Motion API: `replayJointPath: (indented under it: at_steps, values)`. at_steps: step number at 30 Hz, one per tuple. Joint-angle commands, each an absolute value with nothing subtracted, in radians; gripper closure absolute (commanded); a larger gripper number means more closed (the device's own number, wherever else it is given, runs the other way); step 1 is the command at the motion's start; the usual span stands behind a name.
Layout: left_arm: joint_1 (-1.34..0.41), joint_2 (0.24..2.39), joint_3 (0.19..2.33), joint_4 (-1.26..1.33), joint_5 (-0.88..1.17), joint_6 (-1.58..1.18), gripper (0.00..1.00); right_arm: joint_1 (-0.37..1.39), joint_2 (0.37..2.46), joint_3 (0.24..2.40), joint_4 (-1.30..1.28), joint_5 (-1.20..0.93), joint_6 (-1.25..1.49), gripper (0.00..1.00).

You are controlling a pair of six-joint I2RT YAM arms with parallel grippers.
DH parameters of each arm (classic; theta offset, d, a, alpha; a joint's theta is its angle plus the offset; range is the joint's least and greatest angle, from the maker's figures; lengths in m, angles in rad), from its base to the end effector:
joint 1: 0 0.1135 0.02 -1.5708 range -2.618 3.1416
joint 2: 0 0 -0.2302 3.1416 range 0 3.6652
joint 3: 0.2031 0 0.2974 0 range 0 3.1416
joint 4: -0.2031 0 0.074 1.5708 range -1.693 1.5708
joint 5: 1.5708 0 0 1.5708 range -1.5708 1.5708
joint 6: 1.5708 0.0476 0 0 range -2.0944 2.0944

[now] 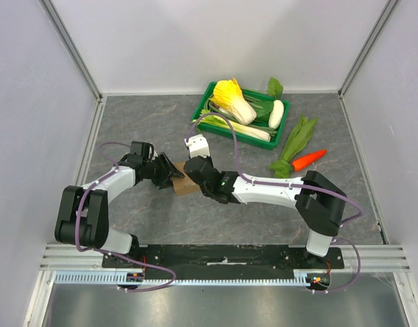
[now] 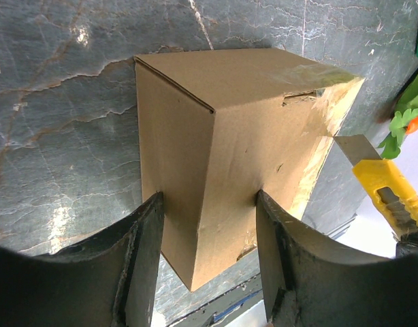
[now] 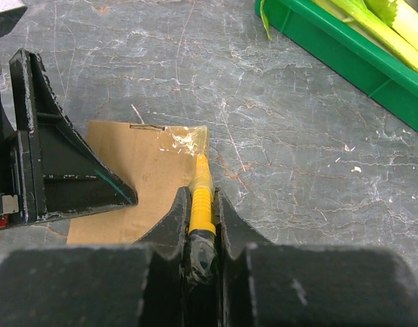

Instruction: Unpack the express box

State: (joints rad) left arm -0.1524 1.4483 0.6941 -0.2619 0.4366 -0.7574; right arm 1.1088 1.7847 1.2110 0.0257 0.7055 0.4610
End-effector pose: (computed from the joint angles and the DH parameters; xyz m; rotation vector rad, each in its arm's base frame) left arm 0.3003 -0.0665 0.0867 -0.6415 2.6279 -0.8757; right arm 0.2238 0.3803 0.1733 -0.2383 1.9739 0.2651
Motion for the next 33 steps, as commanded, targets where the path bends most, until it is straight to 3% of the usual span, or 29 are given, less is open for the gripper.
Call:
replayJointPath:
  at_steps: [1,33]
  values:
    - [-0.146,1.489,0.634,-0.426,0.314,-0.687,0.98,1.111,1.81,1.249,0.003,0.75,0.488,1.0]
    - [-0.14,1.496,0.63,-0.416,0.336,-0.698,0.98,1.111,1.835,1.269,-0.087,0.709,0.537,1.0]
